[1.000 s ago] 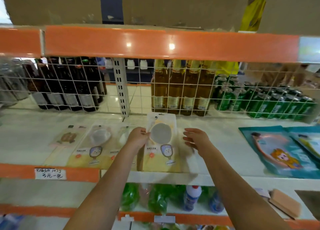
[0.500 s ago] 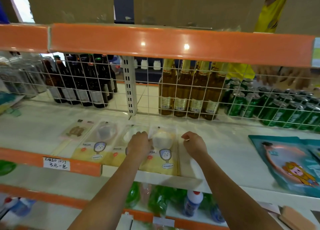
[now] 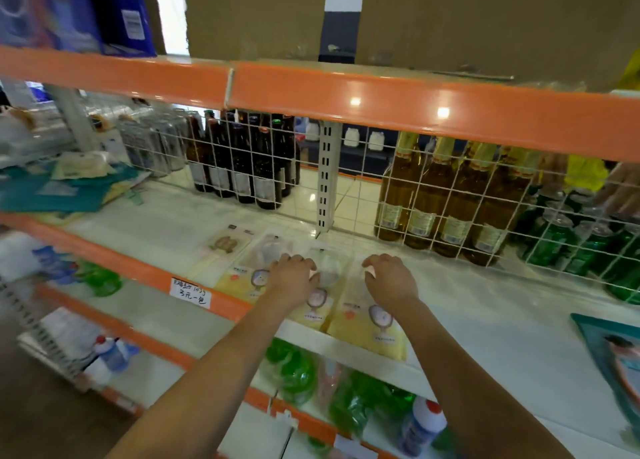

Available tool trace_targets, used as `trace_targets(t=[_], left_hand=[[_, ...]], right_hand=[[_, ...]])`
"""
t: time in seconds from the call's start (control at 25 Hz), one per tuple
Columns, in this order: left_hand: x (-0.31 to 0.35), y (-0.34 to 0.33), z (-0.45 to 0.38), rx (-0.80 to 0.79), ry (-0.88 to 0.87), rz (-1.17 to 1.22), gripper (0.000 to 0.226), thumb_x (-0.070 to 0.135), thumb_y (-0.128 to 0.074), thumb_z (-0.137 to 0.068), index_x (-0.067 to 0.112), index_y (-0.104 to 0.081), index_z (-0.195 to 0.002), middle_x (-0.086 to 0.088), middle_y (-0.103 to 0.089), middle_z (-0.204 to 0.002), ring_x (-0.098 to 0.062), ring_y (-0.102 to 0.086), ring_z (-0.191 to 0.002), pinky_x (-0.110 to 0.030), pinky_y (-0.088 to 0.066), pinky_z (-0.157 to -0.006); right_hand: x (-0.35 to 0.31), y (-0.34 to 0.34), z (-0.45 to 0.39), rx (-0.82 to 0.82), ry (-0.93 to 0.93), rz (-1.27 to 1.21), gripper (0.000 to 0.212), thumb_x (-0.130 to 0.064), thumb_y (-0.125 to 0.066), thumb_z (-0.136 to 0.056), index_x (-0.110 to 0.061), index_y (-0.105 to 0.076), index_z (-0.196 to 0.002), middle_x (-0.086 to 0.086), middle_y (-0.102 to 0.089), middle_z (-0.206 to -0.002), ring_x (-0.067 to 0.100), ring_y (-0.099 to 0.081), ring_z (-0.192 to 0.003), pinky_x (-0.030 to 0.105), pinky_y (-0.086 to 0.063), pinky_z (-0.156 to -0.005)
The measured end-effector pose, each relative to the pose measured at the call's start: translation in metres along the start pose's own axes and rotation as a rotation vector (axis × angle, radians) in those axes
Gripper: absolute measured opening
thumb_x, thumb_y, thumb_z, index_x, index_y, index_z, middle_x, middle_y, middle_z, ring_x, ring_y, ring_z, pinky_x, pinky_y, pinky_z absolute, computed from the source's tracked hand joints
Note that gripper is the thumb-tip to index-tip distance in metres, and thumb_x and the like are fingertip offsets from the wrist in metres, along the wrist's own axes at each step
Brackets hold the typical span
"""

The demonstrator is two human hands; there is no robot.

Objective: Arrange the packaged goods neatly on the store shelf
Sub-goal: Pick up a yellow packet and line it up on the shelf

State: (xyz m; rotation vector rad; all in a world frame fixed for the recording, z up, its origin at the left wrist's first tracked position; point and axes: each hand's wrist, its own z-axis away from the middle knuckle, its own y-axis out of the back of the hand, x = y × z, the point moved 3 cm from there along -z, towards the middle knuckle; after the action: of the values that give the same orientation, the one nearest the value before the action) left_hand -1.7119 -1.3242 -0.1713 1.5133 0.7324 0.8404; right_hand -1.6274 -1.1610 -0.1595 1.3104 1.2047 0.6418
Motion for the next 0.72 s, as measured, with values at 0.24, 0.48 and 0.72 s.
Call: trace_targets(t=[0.24,0.48,0.72], left_hand=[[-0.101,0.016,0.046,-0.071,0.175,-0.004,0.041,0.042,-0.038,-0.096,0.022,-0.051,-0.129,-0.007,-0.052,-0.130,-0.028,-0.042,-0.123,-0.040,-0.035,-0.099],[-0.212,0.039,0.104,-0.011,0.341,0.027,0.048,0.046,-0.041,-0.096,0.020,-0.043,-0.136,-0.007,-0.044,-0.138,-0.028,-0.039,-0.128,-0.040,-0.036,-0.101],[-0.313,0.050,0.151,-0.029,0.491,0.049,0.051,0.047,-0.043,-0.094,0.021,-0.040,-0.138,-0.007,-0.042,-0.141,-0.028,-0.038,-0.129,-0.041,-0.038,-0.103]], right_hand=[[-0.103,-0.043,-0.008,-0.131,0.171,0.047,0.034,-0.024,-0.042,-0.096,-0.022,-0.050,-0.129,0.004,-0.052,-0.129,0.023,-0.045,-0.119,0.032,-0.040,-0.095],[-0.237,-0.068,-0.009,-0.162,0.395,-0.024,0.036,-0.027,-0.041,-0.097,-0.020,-0.047,-0.132,0.006,-0.050,-0.133,0.025,-0.043,-0.122,0.033,-0.038,-0.098],[-0.347,-0.106,0.003,-0.240,0.513,-0.031,0.036,-0.027,-0.038,-0.097,-0.018,-0.049,-0.130,0.008,-0.051,-0.130,0.028,-0.045,-0.120,0.034,-0.038,-0.095]])
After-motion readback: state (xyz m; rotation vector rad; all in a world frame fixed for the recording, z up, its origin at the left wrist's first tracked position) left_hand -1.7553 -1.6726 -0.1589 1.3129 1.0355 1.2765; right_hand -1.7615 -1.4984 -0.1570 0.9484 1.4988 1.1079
